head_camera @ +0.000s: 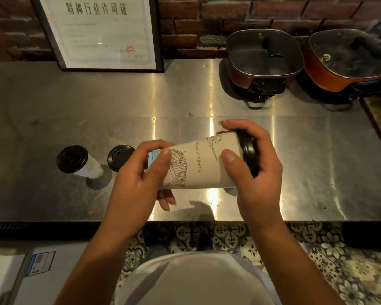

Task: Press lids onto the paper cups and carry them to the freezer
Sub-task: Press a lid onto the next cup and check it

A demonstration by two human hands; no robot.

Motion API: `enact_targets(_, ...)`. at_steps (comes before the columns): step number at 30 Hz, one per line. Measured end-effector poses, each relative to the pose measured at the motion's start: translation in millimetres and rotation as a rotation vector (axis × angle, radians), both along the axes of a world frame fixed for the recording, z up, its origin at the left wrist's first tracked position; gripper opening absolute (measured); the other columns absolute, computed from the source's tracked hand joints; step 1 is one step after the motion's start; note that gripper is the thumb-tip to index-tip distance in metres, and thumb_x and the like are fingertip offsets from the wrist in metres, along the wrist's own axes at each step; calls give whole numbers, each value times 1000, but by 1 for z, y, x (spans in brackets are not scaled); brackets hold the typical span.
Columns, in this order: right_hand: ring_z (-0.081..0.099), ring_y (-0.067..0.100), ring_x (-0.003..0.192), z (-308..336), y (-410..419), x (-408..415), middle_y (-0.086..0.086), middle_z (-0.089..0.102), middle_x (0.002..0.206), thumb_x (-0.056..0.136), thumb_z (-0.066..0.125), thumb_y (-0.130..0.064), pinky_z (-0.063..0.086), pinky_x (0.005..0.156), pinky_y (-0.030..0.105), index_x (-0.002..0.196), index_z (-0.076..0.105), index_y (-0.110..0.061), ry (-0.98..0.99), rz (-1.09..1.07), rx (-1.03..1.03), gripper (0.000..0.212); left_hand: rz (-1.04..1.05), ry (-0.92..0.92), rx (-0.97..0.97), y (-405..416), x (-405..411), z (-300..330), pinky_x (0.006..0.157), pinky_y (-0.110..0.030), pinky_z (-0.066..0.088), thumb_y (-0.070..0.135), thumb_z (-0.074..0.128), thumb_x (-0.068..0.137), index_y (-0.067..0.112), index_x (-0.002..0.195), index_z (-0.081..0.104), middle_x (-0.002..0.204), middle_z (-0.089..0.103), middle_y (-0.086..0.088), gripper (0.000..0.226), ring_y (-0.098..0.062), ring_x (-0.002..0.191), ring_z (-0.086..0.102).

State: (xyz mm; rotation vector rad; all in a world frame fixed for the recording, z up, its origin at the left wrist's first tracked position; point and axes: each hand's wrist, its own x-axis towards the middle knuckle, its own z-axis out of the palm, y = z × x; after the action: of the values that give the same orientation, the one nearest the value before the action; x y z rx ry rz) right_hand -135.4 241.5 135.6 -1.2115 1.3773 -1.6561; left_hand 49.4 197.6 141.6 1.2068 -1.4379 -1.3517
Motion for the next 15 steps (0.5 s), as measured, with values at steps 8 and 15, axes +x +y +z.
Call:
enact_targets(8, 64, 24, 91, 6, -11, -9, 9, 73, 112, 81, 61, -38, 44, 54, 27, 104, 75, -34, -511, 85, 496, 28, -260, -158, -432, -5, 11, -5, 96, -44, 58, 43, 73, 86, 43, 134, 55, 144, 52, 6, 51, -25, 133, 54)
enact_targets(15, 67, 25, 106, -3, 5, 0, 4, 67, 124, 89, 61, -34, 58, 72, 32, 130, 61, -21, -94, -46, 62, 44, -132, 34, 81, 2, -2, 4, 57, -34, 62, 48, 51, 100, 30, 118, 59, 98, 73, 7, 26, -27, 77, 74)
